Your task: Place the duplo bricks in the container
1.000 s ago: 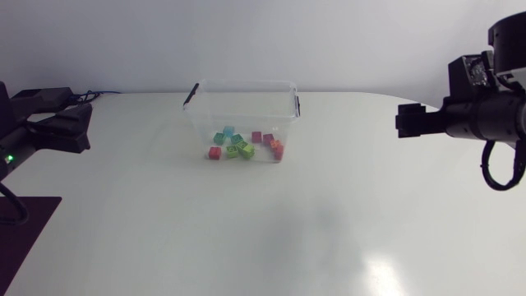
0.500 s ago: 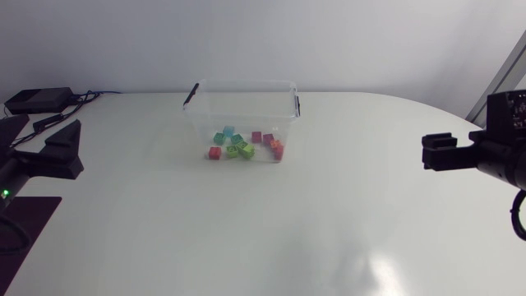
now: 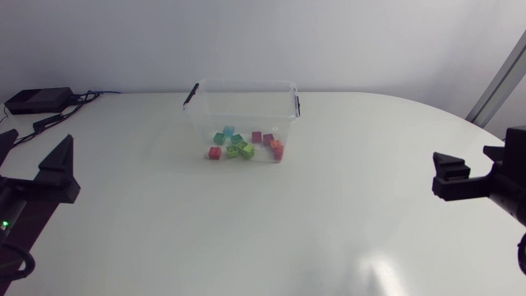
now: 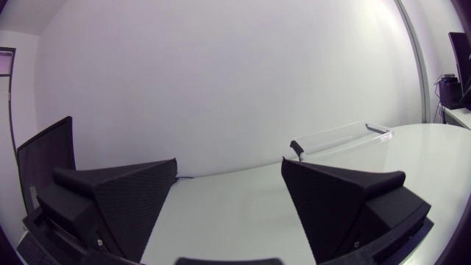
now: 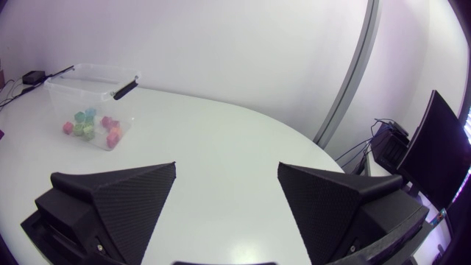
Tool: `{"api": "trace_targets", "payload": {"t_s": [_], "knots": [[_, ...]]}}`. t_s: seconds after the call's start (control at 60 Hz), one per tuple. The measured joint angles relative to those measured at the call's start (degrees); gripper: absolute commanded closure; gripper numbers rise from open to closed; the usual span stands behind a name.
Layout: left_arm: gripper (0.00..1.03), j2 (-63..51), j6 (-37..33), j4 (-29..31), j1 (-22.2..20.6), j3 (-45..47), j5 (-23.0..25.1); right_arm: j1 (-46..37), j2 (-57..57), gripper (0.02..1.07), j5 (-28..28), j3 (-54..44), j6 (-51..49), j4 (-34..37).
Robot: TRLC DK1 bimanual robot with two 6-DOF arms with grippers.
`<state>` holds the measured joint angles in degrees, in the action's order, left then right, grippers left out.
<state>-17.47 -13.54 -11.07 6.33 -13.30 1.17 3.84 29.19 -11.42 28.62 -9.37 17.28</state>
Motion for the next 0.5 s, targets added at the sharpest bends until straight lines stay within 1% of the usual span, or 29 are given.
{"api": "trace_targets", "payload": {"t_s": [0.183,0.5], "knots": [[0.05,3.7,0.6,1.7,-0.6,2.8,0.0,-0.8,-6.0,0.07,1.8,-5.7,0.2,-3.4],[0.05,9.4,5.0,5.7,-2.9,6.7,-0.2,-1.9,-15.6,0.07,5.8,-14.8,3.0,-8.8]]}}
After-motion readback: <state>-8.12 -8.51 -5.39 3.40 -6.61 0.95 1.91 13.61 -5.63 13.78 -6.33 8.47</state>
